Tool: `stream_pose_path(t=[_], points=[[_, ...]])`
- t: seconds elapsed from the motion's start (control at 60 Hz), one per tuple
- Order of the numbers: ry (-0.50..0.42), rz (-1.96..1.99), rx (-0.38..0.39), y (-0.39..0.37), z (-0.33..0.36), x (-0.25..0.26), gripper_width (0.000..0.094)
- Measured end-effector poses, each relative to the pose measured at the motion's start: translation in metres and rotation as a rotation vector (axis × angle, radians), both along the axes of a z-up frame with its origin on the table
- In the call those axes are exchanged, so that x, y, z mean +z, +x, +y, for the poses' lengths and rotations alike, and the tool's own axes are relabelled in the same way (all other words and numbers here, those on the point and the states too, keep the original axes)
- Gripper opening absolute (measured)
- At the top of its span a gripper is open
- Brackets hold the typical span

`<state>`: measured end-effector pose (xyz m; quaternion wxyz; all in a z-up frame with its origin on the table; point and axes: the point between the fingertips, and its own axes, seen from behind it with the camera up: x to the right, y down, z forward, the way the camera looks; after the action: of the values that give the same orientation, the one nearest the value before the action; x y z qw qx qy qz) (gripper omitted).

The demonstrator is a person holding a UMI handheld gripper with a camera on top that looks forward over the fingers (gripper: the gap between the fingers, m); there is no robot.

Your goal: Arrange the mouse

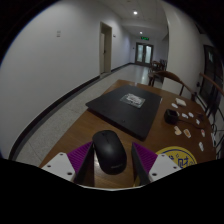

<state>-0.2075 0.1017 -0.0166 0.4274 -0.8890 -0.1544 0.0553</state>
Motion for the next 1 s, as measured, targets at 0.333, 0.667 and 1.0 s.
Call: stream_pose_path(t=[0.333,0.667,1.0], points=[[0.023,0.004,-0.034,-0.002,0.011,-0.002,0.0382],[0.284,0.145,-0.088,0.073,-0.033,0.158,0.0328],[0.126,0.107,-0.29,0.204,-0.071,0.048,0.0327]])
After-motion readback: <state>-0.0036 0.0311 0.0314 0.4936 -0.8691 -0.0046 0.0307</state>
